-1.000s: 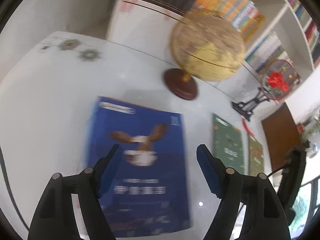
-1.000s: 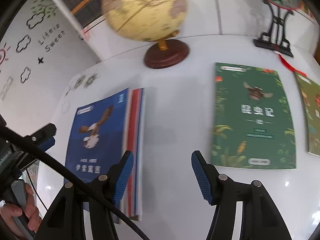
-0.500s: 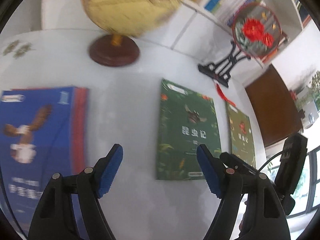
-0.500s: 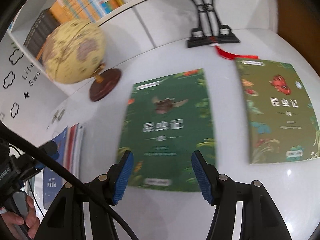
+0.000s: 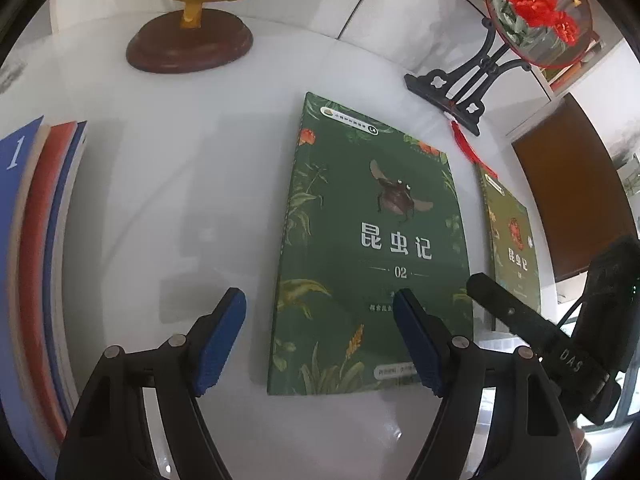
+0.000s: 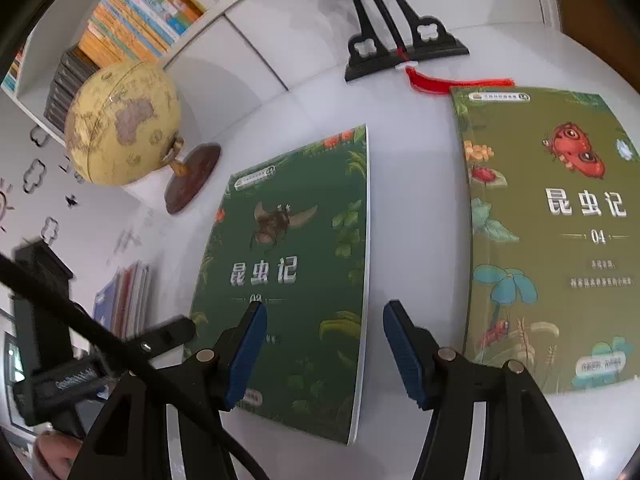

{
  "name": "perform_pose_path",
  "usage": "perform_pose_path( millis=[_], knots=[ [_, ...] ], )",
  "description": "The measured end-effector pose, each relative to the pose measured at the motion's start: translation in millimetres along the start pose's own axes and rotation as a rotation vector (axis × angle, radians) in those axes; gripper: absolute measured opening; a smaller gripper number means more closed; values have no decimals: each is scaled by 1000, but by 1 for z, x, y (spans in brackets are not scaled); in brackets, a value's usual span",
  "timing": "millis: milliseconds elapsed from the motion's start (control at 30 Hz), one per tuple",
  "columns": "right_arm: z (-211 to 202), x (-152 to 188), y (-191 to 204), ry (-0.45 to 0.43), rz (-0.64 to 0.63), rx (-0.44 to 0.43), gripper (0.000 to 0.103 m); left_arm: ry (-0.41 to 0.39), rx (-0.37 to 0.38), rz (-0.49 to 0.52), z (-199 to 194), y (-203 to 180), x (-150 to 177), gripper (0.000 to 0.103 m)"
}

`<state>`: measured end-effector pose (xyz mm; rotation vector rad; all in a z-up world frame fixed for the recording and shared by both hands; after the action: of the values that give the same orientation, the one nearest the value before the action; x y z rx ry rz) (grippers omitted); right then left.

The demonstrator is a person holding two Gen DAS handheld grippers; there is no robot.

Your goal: Organize books

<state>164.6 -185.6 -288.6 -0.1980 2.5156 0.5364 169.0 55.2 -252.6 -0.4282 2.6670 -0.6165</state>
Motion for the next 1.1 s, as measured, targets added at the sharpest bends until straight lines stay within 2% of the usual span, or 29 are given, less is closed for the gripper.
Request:
perform_pose_path(
  millis=[67,133,167,233,300,333,367,433,500,567,633,667,733,767,800,867,933,967,1000,1033,1100],
  knots=[
    [1,-1,-3,-7,4,-12,63,-2,29,0,2,-1,0,75],
    [5,-2,-3,0,6,-76,63,10,86,-6,4,-2,1,76],
    [7,-3,-3,10,18,-119,69,5,84,-2,4,-3,2,76],
    [7,-3,-2,-4,50,-152,75,10,80,23,4,-5,3,75],
    [5,-4,-7,-18,94,-188,75,17,96,21,3,-4,4,75],
    [1,-4,-9,-46,113,-221,71,15,101,18,2,-2,4,75],
    [-3,-3,-11,-76,122,-248,58,12,102,19,1,-1,5,75],
    [-14,-4,-12,-131,123,-334,37,11,100,19,2,-1,4,75],
    [-9,-7,-12,-104,122,-354,33,5,94,18,3,-2,4,75],
    [-2,-6,-11,-78,126,-362,22,8,106,20,3,-3,6,75],
    [11,-1,-9,-17,147,-383,17,15,121,16,4,-5,8,75],
    [16,1,-3,6,130,-363,15,12,111,20,4,-6,8,72],
    [17,4,7,5,81,-294,8,-2,80,44,3,-7,10,54],
    [16,5,11,0,69,-266,7,-5,87,46,1,-5,9,40],
    [12,5,15,-12,51,-218,6,-2,104,37,0,-3,9,34],
    [6,2,20,-30,-4,-168,6,2,142,-9,-1,4,6,31],
    [4,-2,19,-31,-13,-181,5,-5,172,-30,-3,6,5,26],
    [4,-3,18,-30,-15,-182,5,1,239,-49,-5,4,5,16],
    [4,-4,19,-21,-34,-170,5,15,307,-74,-6,0,5,16],
    [5,-5,19,-18,-41,-172,5,14,326,-71,-6,-8,5,16],
    [7,-5,22,-22,-35,-186,5,-22,203,-5,-6,-23,8,16]
  ],
)
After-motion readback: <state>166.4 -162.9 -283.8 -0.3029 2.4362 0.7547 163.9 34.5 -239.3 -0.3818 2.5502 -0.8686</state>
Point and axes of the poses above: each gripper's, at about its wrist camera, not at the fingertips, and z roughly the way its jaws point, y to its left, x to its underside, the point moved 2 cm from there along z, roughly the way its jaws point, and after that the axes turned 12 degrees about -z, right-handed, at the moved point
